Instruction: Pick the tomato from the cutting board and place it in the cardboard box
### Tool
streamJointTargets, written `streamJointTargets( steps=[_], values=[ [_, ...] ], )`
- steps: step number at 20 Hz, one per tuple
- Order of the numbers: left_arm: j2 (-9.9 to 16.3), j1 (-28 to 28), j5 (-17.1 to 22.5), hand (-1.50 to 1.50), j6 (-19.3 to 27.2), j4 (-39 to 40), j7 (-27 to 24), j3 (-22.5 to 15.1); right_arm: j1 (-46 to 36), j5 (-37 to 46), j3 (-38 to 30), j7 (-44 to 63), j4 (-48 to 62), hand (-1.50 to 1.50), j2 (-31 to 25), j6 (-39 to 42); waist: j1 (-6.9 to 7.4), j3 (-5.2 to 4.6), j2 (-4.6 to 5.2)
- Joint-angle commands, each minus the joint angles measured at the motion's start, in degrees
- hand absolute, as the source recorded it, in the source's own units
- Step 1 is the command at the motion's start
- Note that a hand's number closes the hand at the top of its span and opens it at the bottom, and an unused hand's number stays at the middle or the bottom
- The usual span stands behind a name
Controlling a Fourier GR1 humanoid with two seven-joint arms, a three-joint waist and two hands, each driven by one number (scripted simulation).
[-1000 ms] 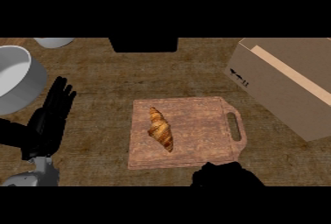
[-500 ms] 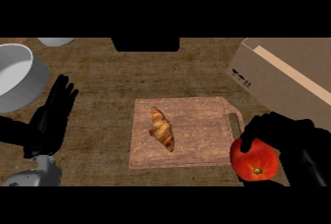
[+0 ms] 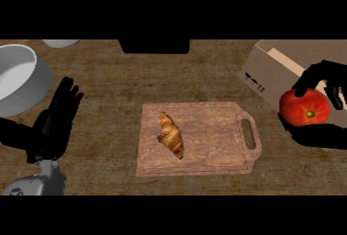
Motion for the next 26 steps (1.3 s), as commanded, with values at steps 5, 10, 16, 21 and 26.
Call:
streamJointTargets(
  steps=[5, 10, 16, 21, 26],
  values=[
    [-0.93, 3.33, -0.4, 0.0, -1.32, -0.6, -2.53, -1.53, -6.73, 5.95, -5.24, -15.93, 25.31, 1.5, -6.21, -9.89, 0.62, 0.02, 0.1],
    [0.83, -1.76, 2.05, 0.0, -2.29, 3.6, -2.59, 1.97, -10.19, 10.4, -4.28, -21.03, 37.09, 1.5, -6.84, -15.56, 0.27, 0.0, 0.09],
    [-1.69, -1.12, -0.86, 0.0, -0.38, 2.77, -2.98, -1.51, -12.32, 20.81, 2.34, -21.78, 51.63, 1.5, -13.18, -11.46, 1.67, -0.06, 0.8],
    [-0.71, -0.29, 0.32, 0.0, -1.17, 0.65, -1.37, -0.81, -18.67, 17.88, -0.77, -26.35, 65.81, -1.5, -14.87, -7.31, 1.47, 0.03, 0.37],
    [-1.64, 0.42, -0.18, 0.0, -0.65, 1.95, -2.36, -1.14, -19.38, 13.43, -6.33, -36.16, 71.53, -1.5, -9.86, -23.44, 1.1, 0.09, 0.36]
  ],
)
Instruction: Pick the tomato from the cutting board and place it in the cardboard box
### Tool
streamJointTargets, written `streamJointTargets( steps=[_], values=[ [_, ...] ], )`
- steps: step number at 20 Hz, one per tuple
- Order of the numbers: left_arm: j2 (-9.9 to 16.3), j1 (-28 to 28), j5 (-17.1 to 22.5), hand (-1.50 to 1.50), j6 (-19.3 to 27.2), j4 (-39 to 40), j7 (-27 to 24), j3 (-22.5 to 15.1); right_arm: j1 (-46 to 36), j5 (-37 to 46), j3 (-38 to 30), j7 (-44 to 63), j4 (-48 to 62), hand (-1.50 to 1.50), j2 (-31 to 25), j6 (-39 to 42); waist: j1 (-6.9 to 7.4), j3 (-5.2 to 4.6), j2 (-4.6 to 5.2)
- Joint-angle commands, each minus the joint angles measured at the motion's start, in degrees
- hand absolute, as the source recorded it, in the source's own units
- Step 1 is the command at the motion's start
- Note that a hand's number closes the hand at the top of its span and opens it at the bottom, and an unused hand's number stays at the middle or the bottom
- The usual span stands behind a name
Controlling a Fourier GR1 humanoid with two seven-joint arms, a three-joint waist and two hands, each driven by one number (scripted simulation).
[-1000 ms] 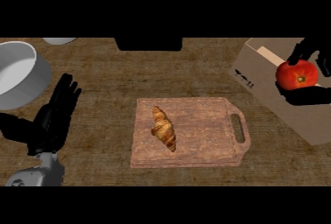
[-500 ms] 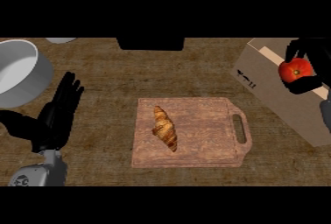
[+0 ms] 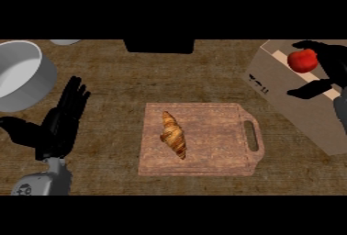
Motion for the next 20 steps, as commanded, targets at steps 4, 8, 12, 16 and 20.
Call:
streamJointTargets(
  steps=[4, 8, 12, 16, 20],
  values=[
    [0.55, 0.11, 0.85, 0.0, -0.26, -0.16, 0.35, 1.06, -3.58, -10.71, -9.76, -12.7, 3.41, -1.5, 3.83, -11.68, 0.03, 0.54, 0.43],
    [0.55, 2.44, 0.23, 0.0, -0.53, -0.31, -0.57, 0.71, -6.97, -19.49, -15.49, -13.87, 4.73, -1.5, 4.06, -5.26, -0.61, 0.42, -0.02],
    [1.33, -0.86, 0.11, 0.0, 0.9, -1.22, 2.94, 1.37, -8.11, -28.87, -21.75, -11.19, 7.34, -1.5, 3.61, 4.59, -1.61, 0.44, -0.21],
    [1.26, 0.42, 0.61, 0.0, 0.19, 0.27, 0.6, 2.17, -9.05, -37.57, -28.47, -8.73, 9.18, -1.5, 3.01, 10.08, -2.0, 0.38, -0.13],
    [0.7, 3.24, 1.56, 0.0, -1.65, -1.34, -0.87, 1.17, -7.88, -40.64, -32.11, -12.81, 16.67, -1.5, -3.24, 13.64, -0.78, 0.42, 0.23]
  ],
)
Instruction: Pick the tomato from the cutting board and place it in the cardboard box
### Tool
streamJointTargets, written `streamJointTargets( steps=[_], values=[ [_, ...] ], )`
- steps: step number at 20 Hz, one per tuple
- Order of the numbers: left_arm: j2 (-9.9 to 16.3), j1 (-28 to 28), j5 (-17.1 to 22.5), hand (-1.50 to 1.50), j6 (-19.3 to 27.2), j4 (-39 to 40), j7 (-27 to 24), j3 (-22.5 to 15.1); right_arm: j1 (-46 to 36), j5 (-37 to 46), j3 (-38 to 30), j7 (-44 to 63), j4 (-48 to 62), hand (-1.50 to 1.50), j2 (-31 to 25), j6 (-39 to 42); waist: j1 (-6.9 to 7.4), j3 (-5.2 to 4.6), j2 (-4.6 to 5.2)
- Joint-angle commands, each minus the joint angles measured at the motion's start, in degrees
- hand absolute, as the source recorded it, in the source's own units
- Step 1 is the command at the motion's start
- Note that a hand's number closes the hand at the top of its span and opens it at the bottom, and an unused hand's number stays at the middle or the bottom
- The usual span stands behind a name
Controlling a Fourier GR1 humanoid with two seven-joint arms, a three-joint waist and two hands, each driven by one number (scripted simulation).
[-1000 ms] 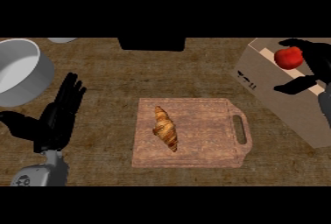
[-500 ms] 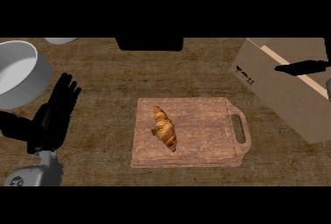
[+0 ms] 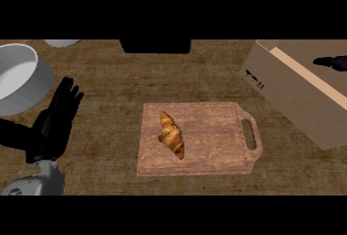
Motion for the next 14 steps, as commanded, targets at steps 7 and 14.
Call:
streamJointTargets(
  steps=[7, 14],
  values=[
    [-0.41, -0.11, -0.69, 0.0, 0.71, -1.07, -0.03, -0.31, 1.05, -7.63, -6.37, -6.34, 11.52, -1.5, -10.73, 5.33, 0.36, 0.03, 0.2],
    [0.43, -2.25, -0.34, 0.0, 0.07, -0.19, 0.77, 0.02, 1.86, -8.54, -6.76, -11.16, 18.38, -1.5, -17.0, 8.23, 0.85, 0.07, 0.37]
  ],
)
